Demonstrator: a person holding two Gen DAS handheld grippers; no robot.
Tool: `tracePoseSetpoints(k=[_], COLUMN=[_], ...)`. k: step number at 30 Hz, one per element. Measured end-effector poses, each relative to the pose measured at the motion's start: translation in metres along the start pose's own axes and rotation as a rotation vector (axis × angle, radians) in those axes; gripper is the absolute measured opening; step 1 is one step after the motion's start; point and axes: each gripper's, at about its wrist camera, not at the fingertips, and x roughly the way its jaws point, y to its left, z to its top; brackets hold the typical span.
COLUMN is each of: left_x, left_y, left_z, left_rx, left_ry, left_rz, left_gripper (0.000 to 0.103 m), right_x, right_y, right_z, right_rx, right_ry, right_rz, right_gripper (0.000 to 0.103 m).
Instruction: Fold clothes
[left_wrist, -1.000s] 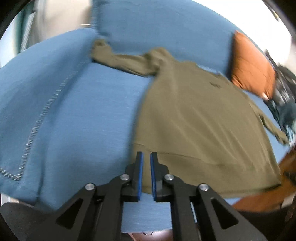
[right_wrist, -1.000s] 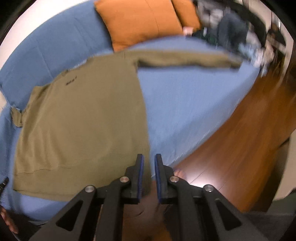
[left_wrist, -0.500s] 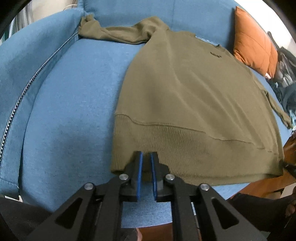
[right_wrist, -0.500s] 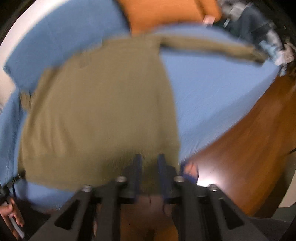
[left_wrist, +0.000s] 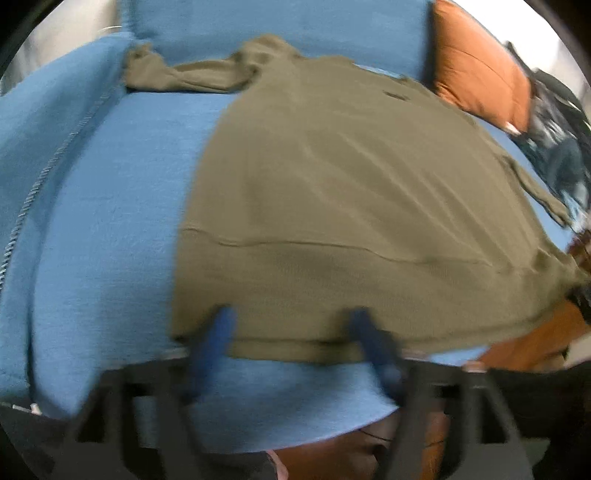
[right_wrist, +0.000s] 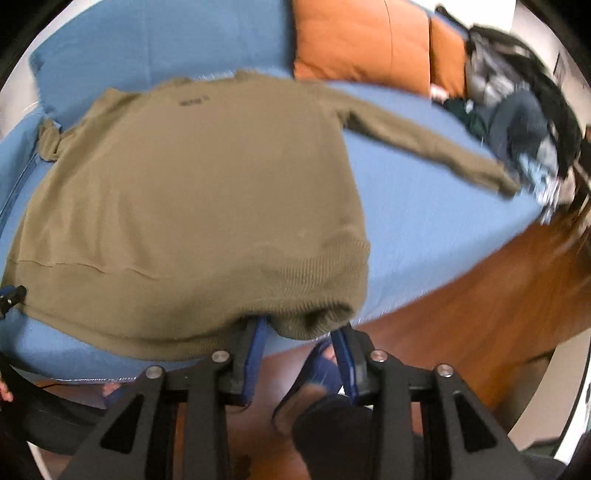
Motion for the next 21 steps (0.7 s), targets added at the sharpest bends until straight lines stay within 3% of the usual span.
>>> tracePoseSetpoints(k=[1,5,21], left_x=[0.004,0.009,-0.044], left_y=[-0.005,-0.025,-0.043], left_z=[0.0,-0.008,0.003], left_rx=[0.027,0.132,0.096], left_ry=[0.012,0.031,-0.042], left_rz=[0.006,0.085,0.001], left_gripper=[0.099,0.099,0.094], right_x=[-0.007,-0.016,-0.025], right_y=[0.003,0.0,-0.011], right_z=[0.001,0.001,0.018], right_rx=[-0.02,-0.009,0.048], right_ry=[-0.029,-0.051,-0.123], right_rz=[-0.014,-0.008,0.023], right_gripper=[0.036,0.036,0.037])
